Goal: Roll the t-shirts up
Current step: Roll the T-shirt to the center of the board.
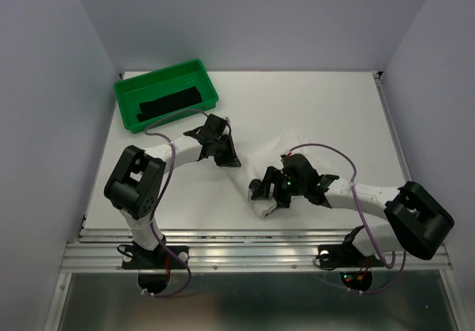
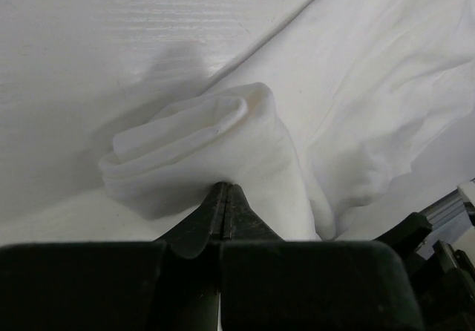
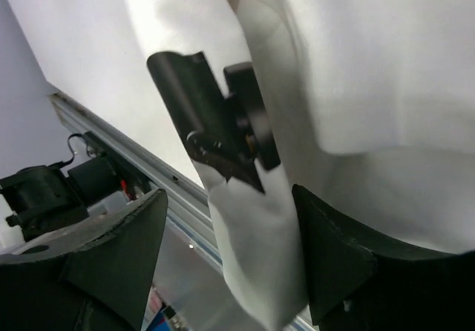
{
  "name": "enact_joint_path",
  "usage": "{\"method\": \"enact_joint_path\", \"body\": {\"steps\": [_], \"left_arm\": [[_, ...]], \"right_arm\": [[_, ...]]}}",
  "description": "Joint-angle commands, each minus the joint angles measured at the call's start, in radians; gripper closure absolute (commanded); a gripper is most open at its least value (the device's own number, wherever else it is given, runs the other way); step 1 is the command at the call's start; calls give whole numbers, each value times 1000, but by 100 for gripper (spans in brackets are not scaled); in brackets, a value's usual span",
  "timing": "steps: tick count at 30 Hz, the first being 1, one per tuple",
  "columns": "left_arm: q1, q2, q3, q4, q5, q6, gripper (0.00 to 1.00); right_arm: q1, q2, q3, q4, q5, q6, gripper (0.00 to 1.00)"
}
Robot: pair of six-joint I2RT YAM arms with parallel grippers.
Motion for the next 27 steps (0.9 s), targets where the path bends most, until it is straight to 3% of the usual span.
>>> {"method": "enact_joint_path", "body": {"steps": [1, 8, 11, 12, 15, 20, 27], "left_arm": [[-11, 3, 55, 19, 23, 37, 100], [-25, 23, 74, 22, 40, 40, 100], [-25, 29, 74, 22, 44, 40, 100], [-25, 30, 75, 24, 47, 41, 100], [-26, 43, 78, 25, 55, 43, 100], [-30, 61, 81, 29, 58, 43, 100], [-30, 109, 89, 32, 67, 58, 100]], "right_arm": [[-5, -111, 69, -256, 126, -118, 27], [-5, -249, 195, -598, 356, -209, 27], [17, -272, 262, -621, 405, -240, 43], [30, -267, 276, -618, 399, -255, 59], [105, -208, 331, -601, 401, -275, 74], [165, -88, 339, -563, 393, -293, 77], [165, 2, 230, -557, 545, -250, 78]]}}
